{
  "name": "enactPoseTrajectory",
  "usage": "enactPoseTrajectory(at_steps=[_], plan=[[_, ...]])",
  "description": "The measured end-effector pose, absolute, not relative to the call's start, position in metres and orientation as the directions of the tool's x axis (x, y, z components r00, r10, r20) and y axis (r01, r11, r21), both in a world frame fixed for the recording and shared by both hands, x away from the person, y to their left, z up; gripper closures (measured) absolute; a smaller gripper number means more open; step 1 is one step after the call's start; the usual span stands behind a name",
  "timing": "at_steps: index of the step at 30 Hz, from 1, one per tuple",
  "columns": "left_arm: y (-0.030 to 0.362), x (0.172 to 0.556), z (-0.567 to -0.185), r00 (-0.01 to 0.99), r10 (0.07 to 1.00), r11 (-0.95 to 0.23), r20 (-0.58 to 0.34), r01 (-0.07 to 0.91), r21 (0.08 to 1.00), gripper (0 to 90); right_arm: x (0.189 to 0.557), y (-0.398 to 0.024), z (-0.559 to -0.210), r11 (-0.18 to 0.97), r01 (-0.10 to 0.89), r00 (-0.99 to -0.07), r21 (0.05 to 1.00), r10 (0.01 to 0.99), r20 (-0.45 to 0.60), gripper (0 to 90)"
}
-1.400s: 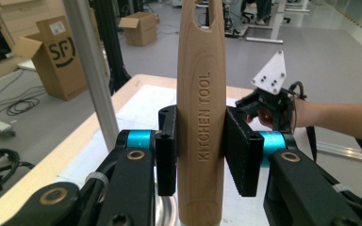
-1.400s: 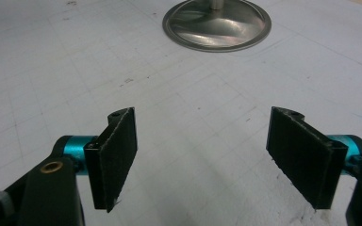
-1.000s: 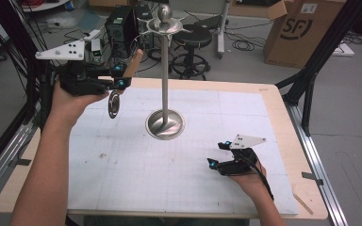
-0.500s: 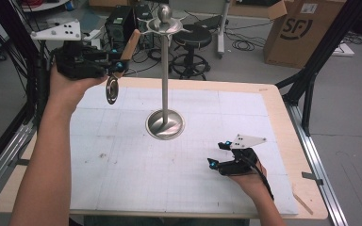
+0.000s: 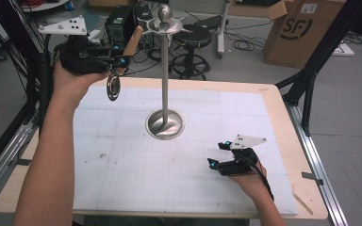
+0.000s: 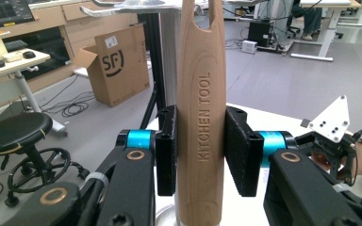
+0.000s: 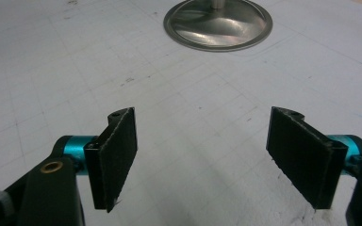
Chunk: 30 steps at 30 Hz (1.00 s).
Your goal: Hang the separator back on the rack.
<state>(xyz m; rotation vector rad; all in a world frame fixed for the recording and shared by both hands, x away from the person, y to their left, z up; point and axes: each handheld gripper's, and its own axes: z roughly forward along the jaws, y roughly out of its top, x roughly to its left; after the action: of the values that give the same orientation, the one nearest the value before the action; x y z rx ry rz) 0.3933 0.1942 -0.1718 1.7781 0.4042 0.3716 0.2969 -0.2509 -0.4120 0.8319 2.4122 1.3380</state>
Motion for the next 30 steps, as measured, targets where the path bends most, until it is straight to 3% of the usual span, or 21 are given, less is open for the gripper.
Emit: enactPoseTrajectory(at_steps=[30], plan=[[0.169, 0.409, -0.182, 0.887, 0.462, -0.274, 0.02, 0.121, 0.954, 67.5, 0.296, -0.251, -0.412, 0.417, 0.359, -0.805, 0.835, 0.591, 0.051, 24.2]])
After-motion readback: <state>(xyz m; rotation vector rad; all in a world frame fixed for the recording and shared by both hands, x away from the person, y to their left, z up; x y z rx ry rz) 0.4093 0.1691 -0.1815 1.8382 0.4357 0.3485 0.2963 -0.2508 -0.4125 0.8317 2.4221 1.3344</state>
